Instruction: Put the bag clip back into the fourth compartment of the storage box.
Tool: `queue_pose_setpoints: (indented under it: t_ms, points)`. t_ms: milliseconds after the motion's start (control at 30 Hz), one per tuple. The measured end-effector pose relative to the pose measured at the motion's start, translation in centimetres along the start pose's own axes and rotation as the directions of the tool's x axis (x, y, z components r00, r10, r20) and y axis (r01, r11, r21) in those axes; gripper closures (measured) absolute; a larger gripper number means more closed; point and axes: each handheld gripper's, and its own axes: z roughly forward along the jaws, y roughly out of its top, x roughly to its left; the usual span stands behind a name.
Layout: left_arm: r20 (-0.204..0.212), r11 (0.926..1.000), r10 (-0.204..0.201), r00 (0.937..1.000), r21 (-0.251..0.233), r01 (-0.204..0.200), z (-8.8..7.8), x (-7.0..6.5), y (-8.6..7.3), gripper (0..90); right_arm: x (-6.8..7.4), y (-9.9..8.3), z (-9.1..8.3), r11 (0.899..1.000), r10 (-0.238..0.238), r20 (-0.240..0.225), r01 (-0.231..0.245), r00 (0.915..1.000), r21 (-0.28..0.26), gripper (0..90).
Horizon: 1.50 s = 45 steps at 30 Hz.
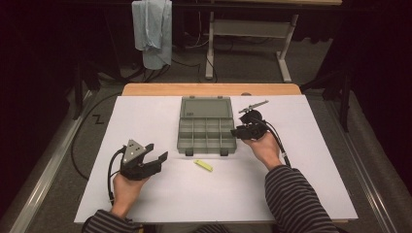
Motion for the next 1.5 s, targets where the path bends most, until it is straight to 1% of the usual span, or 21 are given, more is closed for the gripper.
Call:
queue_pose_setpoints:
  t_ms: [67,100,133,200,300,333,367,500,633,867,967,1033,1133,1200,1300,1333,1367,1400,1433,1467,1500]
  points:
    - [0.001,1.0,-0.002,1.0,0.001,0.002,-0.1,0.1,0.0,38.7,0.5,-0.1,-0.3,1.0,-0.016,-0.007,0.016,0.9998,0.004,66.4]
    - [-0.001,1.0,-0.003,1.0,0.004,0.003,-0.1,0.1,0.0,38.4,0.9,-0.3,-0.5,0.999,-0.034,-0.018,0.034,0.9993,0.002,65.5]
    - [-0.003,1.0,-0.002,1.0,0.004,0.002,0.0,0.1,0.0,38.4,0.9,-0.3,-0.5,0.999,-0.034,-0.018,0.034,0.9993,0.002,65.5]
    - [-0.007,1.0,-0.002,1.0,0.001,0.002,0.0,0.1,0.0,37.5,1.5,-0.6,-0.7,0.999,-0.054,-0.035,0.054,0.998,0.001,64.8]
    - [-0.009,1.0,0.005,0.9999,0.002,-0.005,0.1,0.1,-0.1,37.5,1.9,-0.9,-0.7,0.998,-0.061,-0.045,0.061,0.9971,0.007,64.2]
    - [-0.007,1.0,0.004,1.0,-0.004,-0.004,0.0,0.1,-0.1,37.5,2.2,-1.2,-0.6,0.997,-0.074,-0.054,0.074,0.9958,0.01,63.9]
    - [-0.007,0.9999,-0.001,1.0,-0.014,0.001,0.0,0.0,-0.1,37.5,2.3,-1.3,-0.6,0.998,-0.068,-0.06,0.069,0.9959,0.011,63.9]
    - [-0.006,0.9998,-0.007,1.0,-0.019,0.007,0.0,0.0,-0.1,37.6,2.6,-1.5,-0.6,0.997,-0.079,-0.074,0.08,0.9942,0.014,64.2]
    - [-0.002,0.9999,0.007,1.0,-0.012,-0.008,-0.1,-0.1,-0.2,37.7,2.9,-1.8,-0.7,0.996,-0.092,-0.088,0.094,0.9919,0.01,64.6]
    - [-0.001,0.9998,0.0,1.0,-0.02,0.0,-0.1,-0.1,-0.3,37.7,3.5,-2.1,-0.8,0.994,-0.108,-0.109,0.109,0.9882,0.007,65.3]
    - [0.0,0.9999,0.006,1.0,-0.014,-0.006,-0.1,-0.1,-0.3,37.5,3.8,-2.2,-0.9,0.994,-0.108,-0.114,0.11,0.9876,0.01,65.5]
    - [0.004,0.9998,0.005,1.0,-0.018,-0.005,-0.2,-0.2,-0.3,37.5,3.9,-2.3,-1.0,0.993,-0.118,-0.119,0.12,0.9858,0.008,65.6]
    - [0.007,0.9999,0.006,1.0,-0.016,-0.006,-0.3,-0.2,-0.4,37.4,4.2,-2.4,-1.1,0.994,-0.108,-0.13,0.11,0.9857,0.01,65.5]
    - [0.01,0.9998,0.002,1.0,-0.022,-0.002,-0.3,-0.2,-0.4,37.4,4.5,-2.5,-1.1,0.993,-0.117,-0.138,0.12,0.9835,0.01,65.5]
    - [0.01,0.9997,-0.001,1.0,-0.025,0.001,-0.3,-0.2,-0.3,37.2,4.7,-2.5,-1.2,0.993,-0.112,-0.147,0.115,0.9828,0.012,65.5]
    - [0.01,0.9998,0.003,0.9999,-0.021,-0.003,-0.4,-0.2,-0.4,37.2,4.9,-2.6,-1.3,0.992,-0.12,-0.155,0.123,0.9807,0.01,65.4]
    - [0.01,0.9998,0.002,0.9999,-0.022,-0.002,-0.3,-0.3,-0.4,37.2,4.9,-2.6,-1.3,0.992,-0.12,-0.155,0.123,0.9807,0.01,65.4]
    - [0.012,0.9997,0.007,0.9999,-0.021,-0.006,-0.4,-0.3,-0.5,37.2,5.1,-2.6,-1.4,0.991,-0.131,-0.158,0.135,0.9786,0.01,65.1]
    - [0.012,0.9997,0.007,0.9999,-0.021,-0.006,-0.4,-0.3,-0.5,37.1,5.1,-2.6,-1.4,0.991,-0.131,-0.158,0.135,0.9786,0.01,65.1]
    - [0.012,0.9998,0.005,0.9999,-0.021,-0.005,-0.4,-0.3,-0.5,37.1,5.4,-2.7,-1.4,0.988,-0.148,-0.165,0.152,0.9751,0.011,65.0]
    - [0.012,0.9998,0.005,0.9999,-0.021,-0.005,-0.4,-0.3,-0.5,37.0,5.4,-2.7,-1.4,0.988,-0.148,-0.165,0.152,0.9751,0.011,65.0]
